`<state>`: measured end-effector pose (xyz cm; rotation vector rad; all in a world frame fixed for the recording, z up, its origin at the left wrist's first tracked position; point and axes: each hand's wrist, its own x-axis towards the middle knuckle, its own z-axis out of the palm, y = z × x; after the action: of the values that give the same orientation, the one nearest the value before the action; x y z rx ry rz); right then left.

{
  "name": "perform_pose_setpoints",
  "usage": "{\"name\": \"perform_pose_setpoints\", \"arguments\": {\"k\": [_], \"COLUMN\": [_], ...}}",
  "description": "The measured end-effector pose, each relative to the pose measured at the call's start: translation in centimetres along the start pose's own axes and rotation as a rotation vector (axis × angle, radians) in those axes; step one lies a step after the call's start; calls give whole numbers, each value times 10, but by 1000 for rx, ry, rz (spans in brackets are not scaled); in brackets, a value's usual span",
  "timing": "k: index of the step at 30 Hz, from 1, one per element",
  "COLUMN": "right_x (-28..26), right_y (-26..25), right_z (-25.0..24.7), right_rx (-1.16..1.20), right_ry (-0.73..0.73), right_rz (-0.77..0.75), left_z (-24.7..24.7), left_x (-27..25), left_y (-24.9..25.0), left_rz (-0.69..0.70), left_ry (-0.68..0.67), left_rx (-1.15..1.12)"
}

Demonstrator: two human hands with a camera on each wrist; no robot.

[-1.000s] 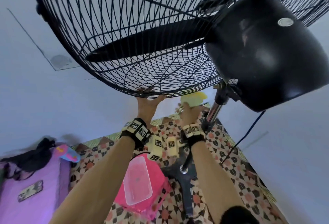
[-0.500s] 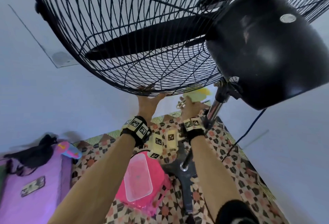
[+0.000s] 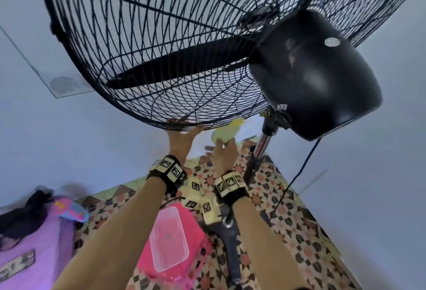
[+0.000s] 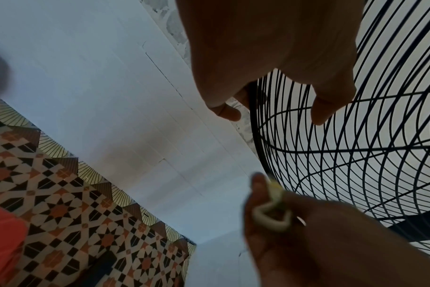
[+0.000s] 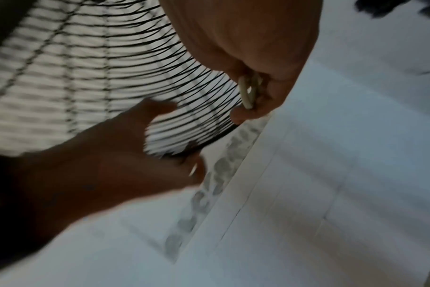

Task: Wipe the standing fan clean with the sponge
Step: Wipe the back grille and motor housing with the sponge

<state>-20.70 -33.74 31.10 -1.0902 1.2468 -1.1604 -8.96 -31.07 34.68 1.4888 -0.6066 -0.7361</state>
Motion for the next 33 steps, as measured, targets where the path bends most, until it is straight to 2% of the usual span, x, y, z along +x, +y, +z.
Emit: {"name": "perform_pose_setpoints", "arguments": {"k": [2,3,5,7,8,10,12,15,16,21,23,25,30,31,33], "right_x": [-35,-41,-23,13,28,38,13,-37,-41,1,11,7,-29,-30,-25], "right_y": [14,20,23,15,7,2,-1,9,16,-16,-31,-35,-6,-6,-16], "right_z": [1,-4,-14,-23,-24,-18,-6,-9,-16,-29,-26,-20,-26,-30,-40], "right_rx": [-159,-229,-229,-62,4,21,-118,-252,-291,-47,-12,-89,-288,-318,-309], "right_ry": [-138,-139,-27,114,138,136,64,-161,-168,183,184,165,-74,-67,74], "right_rz": [-134,-184,-110,96,133,86,19,-109,-136,34,1,-30,-138,-156,-169], "left_z": [-1,-1,-1,1,0,0,0,-1,-1,1,7,11,20,21,22], "left_x": [3,5,3,3,2,2,1,3,3,3,4,6,19,20,18], "left_y": [0,0,3,2,1,-1,1,3,3,-7,-12,-17,-28,-28,-24], "left_rz": [-4,-1,-1,0,-3,-21,-41,-50,-34,5,-16,-51,5,2,-22], "left_ry": [-21,-27,-27,-27,-38,-17,-10,-36,-38,-39,-37,-58,-162,-172,-177], "left_rx": [9,10,15,10,-1,-3,-5,-30,-38,-58,-114,-154,-92,-96,-106]}}
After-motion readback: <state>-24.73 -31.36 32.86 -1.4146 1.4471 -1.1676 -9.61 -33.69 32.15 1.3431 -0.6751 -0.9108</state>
